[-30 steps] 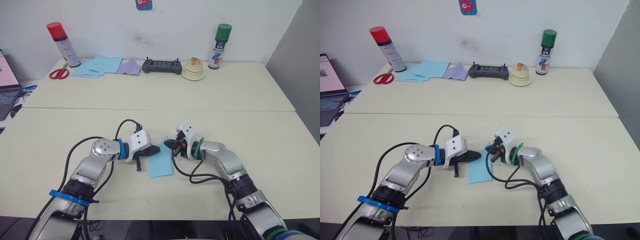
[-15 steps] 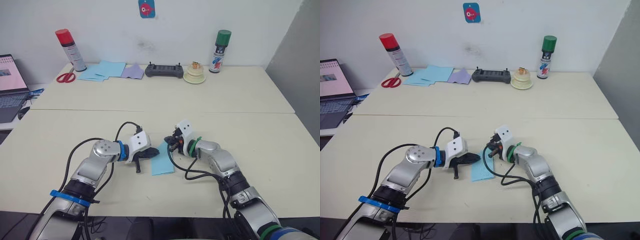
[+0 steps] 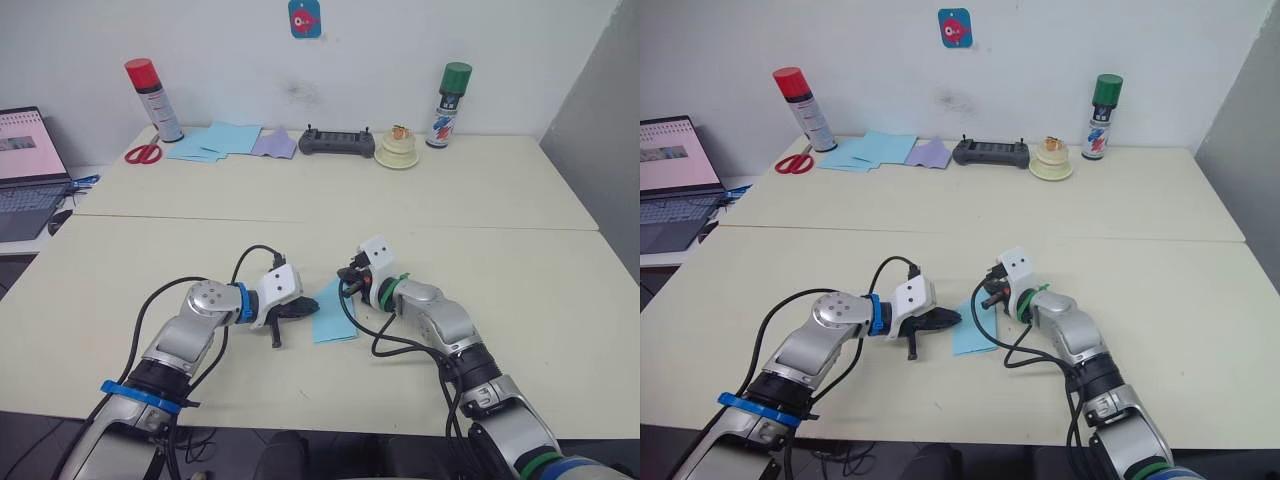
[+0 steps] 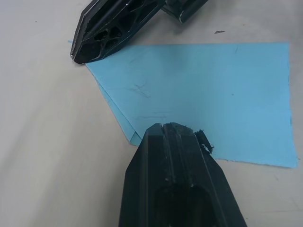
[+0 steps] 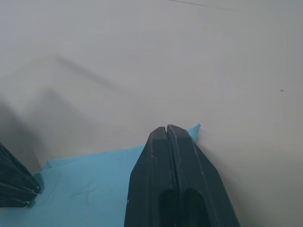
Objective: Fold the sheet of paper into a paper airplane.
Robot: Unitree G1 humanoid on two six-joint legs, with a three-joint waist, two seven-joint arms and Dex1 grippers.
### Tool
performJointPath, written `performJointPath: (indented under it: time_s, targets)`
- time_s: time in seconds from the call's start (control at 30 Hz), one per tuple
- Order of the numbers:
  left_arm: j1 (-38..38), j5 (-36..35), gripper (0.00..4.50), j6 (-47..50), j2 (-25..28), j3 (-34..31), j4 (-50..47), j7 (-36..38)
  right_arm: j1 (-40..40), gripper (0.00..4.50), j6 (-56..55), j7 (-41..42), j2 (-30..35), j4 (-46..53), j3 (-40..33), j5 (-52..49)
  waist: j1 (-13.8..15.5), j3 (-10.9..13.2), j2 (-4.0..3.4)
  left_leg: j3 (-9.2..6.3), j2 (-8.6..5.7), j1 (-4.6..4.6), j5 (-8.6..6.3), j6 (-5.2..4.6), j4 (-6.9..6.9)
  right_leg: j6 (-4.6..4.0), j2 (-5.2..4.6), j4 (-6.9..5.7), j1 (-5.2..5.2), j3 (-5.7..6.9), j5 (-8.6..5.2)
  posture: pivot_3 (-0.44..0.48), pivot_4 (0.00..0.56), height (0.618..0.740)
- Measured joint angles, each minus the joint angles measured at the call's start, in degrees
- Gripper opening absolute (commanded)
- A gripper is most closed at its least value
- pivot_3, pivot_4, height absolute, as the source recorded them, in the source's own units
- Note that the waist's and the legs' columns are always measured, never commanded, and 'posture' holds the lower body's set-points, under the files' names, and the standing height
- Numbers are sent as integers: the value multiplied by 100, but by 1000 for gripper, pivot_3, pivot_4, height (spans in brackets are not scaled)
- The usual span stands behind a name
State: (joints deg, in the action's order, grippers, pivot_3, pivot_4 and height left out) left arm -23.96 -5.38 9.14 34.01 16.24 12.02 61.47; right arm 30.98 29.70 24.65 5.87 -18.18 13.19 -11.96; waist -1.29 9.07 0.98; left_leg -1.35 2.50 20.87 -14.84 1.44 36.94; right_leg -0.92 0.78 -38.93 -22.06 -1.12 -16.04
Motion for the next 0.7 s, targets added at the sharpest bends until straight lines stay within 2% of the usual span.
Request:
performJointPath:
  time_s: [0.17,0.3,0.47,0.57,0.7]
  targets:
    - [-68,-168,0,232,-306,-163,90,-12,-30,13,13,5,78,95,-18,1,23,6,-4,3,-3,12,0,0,0,7,-4,6,-1,1,-3,0,150,740]
    - [-207,-383,0,616,-631,-277,8,-111,-60,13,15,12,84,208,-30,1,19,7,-1,0,-3,64,7,-6,6,45,6,6,-21,-3,19,0,150,740]
    - [-339,-343,0,764,-674,-262,-52,-142,-112,13,41,52,123,345,-9,3,5,7,-1,-1,2,77,11,-12,4,40,13,7,-27,4,-1,0,150,740]
    - [-442,-80,0,751,-606,-56,-27,-157,-123,13,46,148,244,463,68,51,7,9,-3,-1,0,90,11,-12,3,46,13,17,-33,9,-7,0,150,740]
    - [-548,124,0,542,-546,126,83,-59,-120,13,2,411,580,714,297,235,15,9,-3,2,0,100,10,-12,1,56,5,36,-32,7,-13,0,150,740]
